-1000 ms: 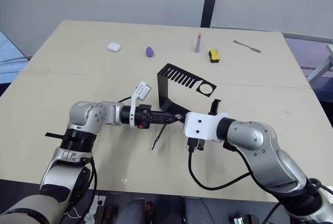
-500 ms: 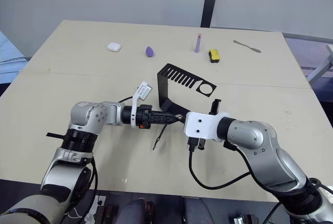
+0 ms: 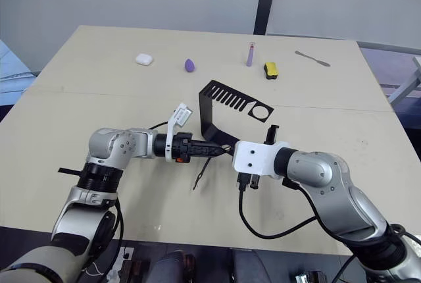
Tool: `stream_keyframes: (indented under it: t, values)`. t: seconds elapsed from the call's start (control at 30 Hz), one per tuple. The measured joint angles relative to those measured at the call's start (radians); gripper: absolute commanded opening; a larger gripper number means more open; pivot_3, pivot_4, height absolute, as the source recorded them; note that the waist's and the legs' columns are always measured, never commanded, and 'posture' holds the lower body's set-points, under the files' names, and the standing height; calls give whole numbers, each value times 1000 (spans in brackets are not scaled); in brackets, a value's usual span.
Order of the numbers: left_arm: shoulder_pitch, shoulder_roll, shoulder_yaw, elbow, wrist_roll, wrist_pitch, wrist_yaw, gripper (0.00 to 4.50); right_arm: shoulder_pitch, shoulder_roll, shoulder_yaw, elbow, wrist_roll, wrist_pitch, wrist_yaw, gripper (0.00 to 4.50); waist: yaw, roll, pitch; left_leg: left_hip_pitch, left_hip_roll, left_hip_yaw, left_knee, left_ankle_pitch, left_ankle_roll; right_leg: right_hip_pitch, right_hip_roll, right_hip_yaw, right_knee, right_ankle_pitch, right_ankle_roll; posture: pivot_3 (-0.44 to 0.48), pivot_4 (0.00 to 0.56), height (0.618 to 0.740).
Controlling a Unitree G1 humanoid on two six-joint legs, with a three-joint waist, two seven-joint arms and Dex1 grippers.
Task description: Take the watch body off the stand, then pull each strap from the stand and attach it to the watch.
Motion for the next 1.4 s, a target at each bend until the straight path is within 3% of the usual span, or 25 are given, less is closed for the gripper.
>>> stream_keyframes:
  t: [1.4]
  values:
    - [0, -25, 29, -39, 0, 41, 44, 1586, -13, 2, 2, 10, -15, 3, 0, 0, 0, 0, 0, 0, 0, 0, 0, 0, 0, 0, 0, 0, 0, 0, 0, 0, 150, 740]
